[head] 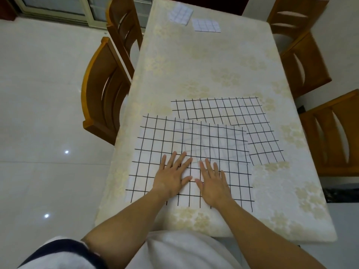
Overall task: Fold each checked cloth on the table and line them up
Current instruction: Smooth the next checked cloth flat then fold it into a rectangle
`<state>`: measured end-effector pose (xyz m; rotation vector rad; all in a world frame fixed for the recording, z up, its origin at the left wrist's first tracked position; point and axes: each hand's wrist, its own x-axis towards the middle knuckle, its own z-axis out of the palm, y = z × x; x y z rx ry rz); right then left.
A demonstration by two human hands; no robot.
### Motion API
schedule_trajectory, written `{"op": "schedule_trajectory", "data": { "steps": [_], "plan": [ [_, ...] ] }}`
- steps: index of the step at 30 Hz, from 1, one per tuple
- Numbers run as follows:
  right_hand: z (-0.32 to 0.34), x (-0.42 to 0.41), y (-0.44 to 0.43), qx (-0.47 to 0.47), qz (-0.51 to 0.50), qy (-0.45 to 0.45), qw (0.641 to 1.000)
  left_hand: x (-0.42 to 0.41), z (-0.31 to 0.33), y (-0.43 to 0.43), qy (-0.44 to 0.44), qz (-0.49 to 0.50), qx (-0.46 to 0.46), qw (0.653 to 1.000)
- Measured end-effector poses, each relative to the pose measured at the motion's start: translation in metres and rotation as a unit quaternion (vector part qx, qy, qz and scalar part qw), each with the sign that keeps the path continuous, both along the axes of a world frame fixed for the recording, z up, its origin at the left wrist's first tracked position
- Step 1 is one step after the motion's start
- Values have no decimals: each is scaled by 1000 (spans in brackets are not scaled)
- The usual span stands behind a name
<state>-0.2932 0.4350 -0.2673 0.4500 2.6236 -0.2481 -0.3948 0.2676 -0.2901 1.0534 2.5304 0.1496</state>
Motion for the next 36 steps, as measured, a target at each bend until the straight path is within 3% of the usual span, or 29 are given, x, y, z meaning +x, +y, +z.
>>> {"op": "schedule_trajectory", "data": {
  "steps": [5,9,14,24,29,36],
  "plan": [
    [-3,12,33,19,-47,-8,999,-17,-2,-27,18,41,17,999],
    [-1,7,43,47,-29,14,998,-29,0,-33,26,34,9,999],
    [0,-38,21,32,-25,122,992,-46,11,1,40,69,43,996],
    [-24,-121,52,24,43,123,991,-113,-6,61,36,82,23,996],
    [-28,-111,98,45,-24,135,989,-138,-7,31,47,130,8,990],
    [-27,-111,112,38,-60,127,989,-141,-7,31,43,119,6,992]
  ]
}}
